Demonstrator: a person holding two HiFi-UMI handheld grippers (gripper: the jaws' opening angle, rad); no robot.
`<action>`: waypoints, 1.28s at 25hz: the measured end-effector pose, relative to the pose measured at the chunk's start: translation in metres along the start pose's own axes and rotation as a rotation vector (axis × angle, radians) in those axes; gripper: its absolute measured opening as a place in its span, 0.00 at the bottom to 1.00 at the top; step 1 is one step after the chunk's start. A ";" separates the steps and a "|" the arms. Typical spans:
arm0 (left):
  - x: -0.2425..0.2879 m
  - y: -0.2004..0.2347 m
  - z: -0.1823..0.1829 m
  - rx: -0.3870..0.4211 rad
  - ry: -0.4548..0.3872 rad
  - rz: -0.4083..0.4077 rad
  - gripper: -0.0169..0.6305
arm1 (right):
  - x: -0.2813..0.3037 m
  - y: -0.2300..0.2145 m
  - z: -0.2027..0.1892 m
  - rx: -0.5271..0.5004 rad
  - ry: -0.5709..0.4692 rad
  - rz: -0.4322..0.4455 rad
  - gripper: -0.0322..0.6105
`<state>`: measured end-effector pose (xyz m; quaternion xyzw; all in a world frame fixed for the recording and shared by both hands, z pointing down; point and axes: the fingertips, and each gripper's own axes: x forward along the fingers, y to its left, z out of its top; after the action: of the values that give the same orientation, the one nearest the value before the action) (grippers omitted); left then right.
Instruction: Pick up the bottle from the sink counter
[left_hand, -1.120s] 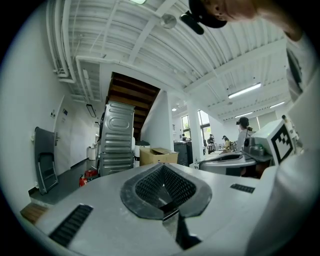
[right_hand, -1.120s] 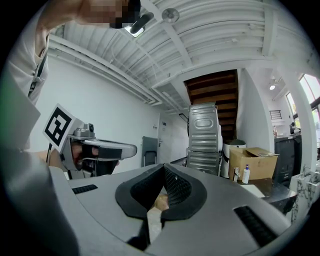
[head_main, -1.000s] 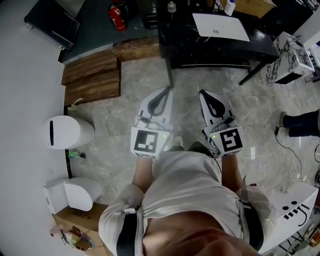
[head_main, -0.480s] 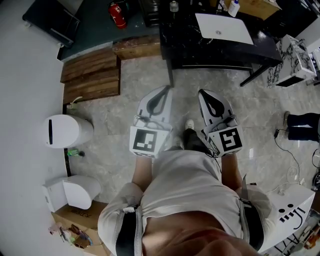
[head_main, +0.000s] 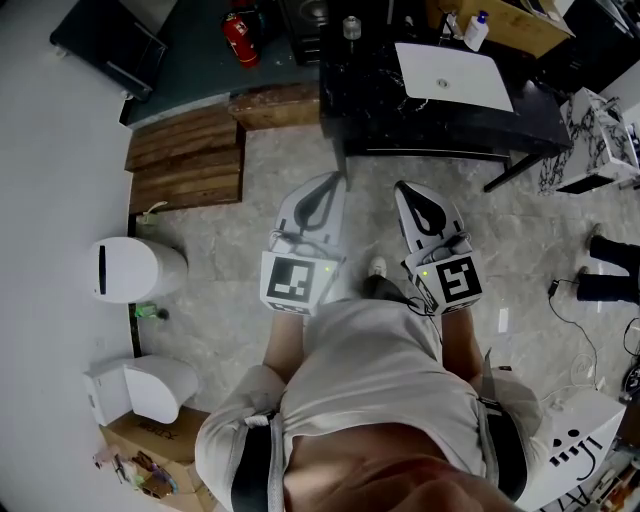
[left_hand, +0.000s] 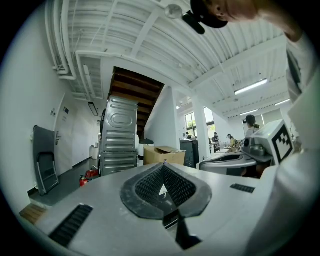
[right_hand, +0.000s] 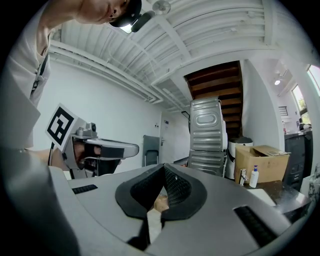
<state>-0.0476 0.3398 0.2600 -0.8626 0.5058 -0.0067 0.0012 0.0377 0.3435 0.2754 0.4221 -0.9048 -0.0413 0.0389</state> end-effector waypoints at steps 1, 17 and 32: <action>0.006 0.000 0.001 0.003 0.000 0.001 0.03 | 0.003 -0.006 0.000 0.000 -0.001 0.001 0.04; 0.072 -0.002 0.007 0.009 0.006 0.043 0.03 | 0.030 -0.067 0.001 0.015 -0.027 0.060 0.04; 0.096 -0.002 -0.003 -0.018 0.039 0.077 0.03 | 0.048 -0.091 -0.006 0.036 -0.018 0.100 0.04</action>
<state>0.0006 0.2570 0.2637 -0.8421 0.5387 -0.0189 -0.0163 0.0774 0.2480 0.2736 0.3765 -0.9257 -0.0268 0.0252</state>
